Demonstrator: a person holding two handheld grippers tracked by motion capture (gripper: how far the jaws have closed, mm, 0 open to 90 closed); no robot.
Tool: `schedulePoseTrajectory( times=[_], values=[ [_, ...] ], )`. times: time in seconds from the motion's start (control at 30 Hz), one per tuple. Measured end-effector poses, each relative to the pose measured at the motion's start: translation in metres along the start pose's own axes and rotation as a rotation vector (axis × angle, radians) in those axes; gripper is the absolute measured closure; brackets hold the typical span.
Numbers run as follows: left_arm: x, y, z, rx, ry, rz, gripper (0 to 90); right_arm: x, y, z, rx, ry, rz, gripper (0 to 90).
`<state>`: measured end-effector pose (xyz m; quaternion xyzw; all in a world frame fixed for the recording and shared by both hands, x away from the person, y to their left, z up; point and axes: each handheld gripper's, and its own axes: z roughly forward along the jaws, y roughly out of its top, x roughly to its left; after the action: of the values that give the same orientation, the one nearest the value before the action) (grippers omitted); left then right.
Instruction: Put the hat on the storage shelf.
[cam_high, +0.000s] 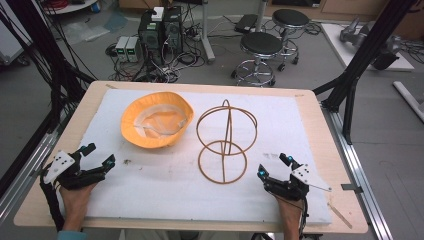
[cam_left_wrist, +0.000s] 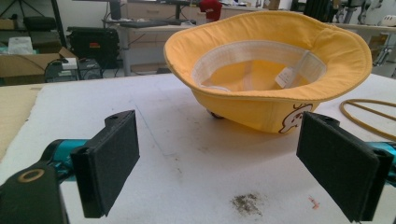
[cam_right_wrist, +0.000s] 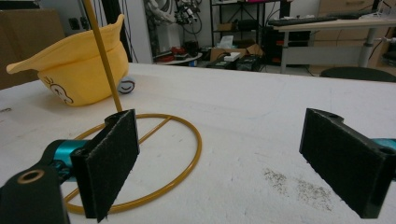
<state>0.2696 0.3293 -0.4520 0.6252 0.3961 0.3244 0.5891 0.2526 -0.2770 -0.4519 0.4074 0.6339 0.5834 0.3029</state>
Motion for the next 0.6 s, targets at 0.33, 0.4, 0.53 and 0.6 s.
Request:
schedulePoseTrajectory(
  times=[0.33,0.4,0.53,0.6],
  values=[
    [-0.0014,0.0002,0.0007,0.006,0.004,0.015,13.3,0.0008,0.0002,0.0004,0.008,-0.003,0.004,10.7],
    [-0.0014,0.0002,0.0010,0.007,0.005,0.015,13.3,0.0007,0.0002,0.0004,0.008,0.000,0.005,10.7],
    [-0.0003,0.0004,0.0010,0.009,-0.003,0.007,13.3,0.0007,0.0002,0.0004,0.008,-0.001,0.004,10.8],
    [-0.0002,0.0005,0.0010,0.010,-0.003,0.007,13.3,-0.0006,0.0004,0.0006,0.008,0.001,0.004,10.8]
  ],
)
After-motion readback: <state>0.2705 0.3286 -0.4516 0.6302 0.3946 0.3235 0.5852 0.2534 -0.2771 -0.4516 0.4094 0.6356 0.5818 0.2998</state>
